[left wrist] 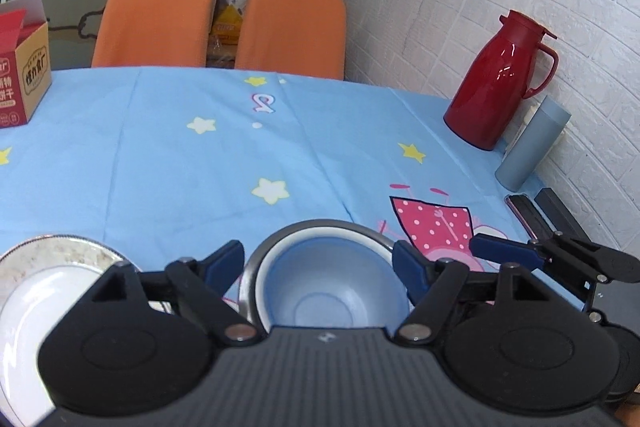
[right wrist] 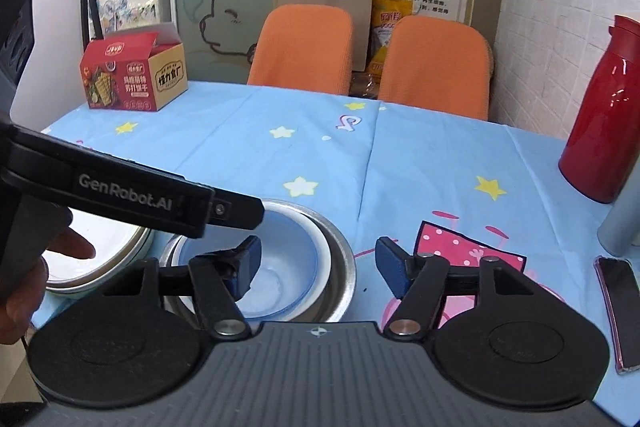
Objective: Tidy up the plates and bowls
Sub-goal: 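Carry the blue bowl with the left gripper into the white bowl and release, then grip the rim of the nested bowl stack with the left gripper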
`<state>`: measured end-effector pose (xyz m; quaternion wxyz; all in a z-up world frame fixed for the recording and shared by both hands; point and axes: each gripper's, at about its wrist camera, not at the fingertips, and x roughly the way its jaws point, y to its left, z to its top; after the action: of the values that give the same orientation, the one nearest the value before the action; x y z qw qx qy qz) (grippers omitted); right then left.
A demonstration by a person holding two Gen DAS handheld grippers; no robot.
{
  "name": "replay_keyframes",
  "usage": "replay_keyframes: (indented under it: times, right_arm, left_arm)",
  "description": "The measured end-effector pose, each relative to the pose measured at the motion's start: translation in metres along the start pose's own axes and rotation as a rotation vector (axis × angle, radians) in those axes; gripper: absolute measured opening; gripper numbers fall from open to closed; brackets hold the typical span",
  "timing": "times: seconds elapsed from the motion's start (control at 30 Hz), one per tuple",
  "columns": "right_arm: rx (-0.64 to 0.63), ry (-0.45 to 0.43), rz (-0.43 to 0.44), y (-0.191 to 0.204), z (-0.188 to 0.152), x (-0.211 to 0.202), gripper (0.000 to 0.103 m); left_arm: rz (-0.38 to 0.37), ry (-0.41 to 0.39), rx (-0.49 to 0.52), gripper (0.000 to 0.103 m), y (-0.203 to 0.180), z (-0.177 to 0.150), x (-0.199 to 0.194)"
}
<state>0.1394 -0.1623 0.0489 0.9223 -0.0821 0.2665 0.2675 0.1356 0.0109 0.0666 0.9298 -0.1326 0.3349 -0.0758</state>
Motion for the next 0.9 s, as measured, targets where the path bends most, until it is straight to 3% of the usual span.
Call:
replay_keyframes:
  times: [0.2,0.37,0.57,0.9]
  right_arm:
    - [0.079,-0.055,-0.038,0.005,-0.024,-0.007,0.103]
    - [0.187,-0.086,-0.067,0.004,-0.039,-0.008,0.103]
    - [0.163,-0.041,-0.065,0.002,-0.031,0.013,0.103]
    - [0.178,0.064,-0.045,-0.003,-0.034,0.054,0.103]
  left_arm:
    - [0.042,-0.049,-0.016,0.075,0.006,-0.011,-0.005]
    - [0.085,-0.042,-0.001,0.075,0.008,-0.020,0.001]
    - [0.108,0.009,0.010,0.076,0.016,-0.016,0.019]
    - [0.031,0.194,0.151,0.076,0.024,-0.002,0.066]
